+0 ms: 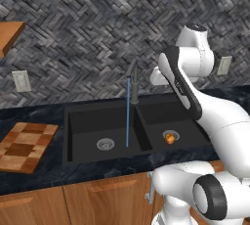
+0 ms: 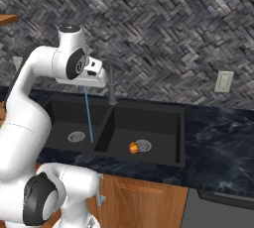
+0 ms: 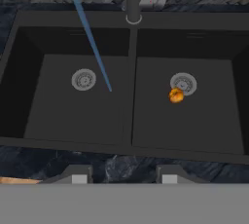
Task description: Pick the peach from the sink and place it on the cutting board to airdry. Then turn off the sink faucet.
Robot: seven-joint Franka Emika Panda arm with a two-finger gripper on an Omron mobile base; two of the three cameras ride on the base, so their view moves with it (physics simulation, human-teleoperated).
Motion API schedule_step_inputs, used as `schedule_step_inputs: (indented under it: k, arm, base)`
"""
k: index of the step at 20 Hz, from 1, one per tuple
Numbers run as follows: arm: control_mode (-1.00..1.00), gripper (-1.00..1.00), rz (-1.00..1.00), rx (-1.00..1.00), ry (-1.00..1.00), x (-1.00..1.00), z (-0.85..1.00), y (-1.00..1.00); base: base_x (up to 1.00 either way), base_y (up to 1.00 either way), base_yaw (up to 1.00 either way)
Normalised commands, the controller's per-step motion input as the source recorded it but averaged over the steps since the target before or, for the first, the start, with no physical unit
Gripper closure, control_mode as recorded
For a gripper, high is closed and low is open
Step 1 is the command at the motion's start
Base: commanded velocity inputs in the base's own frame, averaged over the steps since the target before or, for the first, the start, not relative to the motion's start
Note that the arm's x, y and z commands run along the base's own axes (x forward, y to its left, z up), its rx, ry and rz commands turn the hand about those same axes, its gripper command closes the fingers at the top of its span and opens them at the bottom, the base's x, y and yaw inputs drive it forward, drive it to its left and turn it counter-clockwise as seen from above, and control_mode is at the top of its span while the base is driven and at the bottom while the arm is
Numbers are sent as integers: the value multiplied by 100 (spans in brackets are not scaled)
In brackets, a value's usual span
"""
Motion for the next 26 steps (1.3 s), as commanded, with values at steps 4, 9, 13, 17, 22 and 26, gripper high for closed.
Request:
schedule_step_inputs:
  k: [4,9,13,17,22,26]
  arm:
    - [-100,-100,0,0,-4,-4,-17,-12]
    - [-100,-100,0,0,-7,-5,-43,-40]
    - [-100,-100,0,0,-5,0,-43,-30]
    - [-100,-100,0,0,-3,3,-23,-22]
    - [-100,-100,0,0,0,15,-14,-33]
    - [-100,-100,0,0,0,22,-11,-30]
  base:
    - [0,0,0]
    - [0,0,0]
    - [0,0,0]
    - [0,0,0]
    - [0,0,0]
    - [0,0,0]
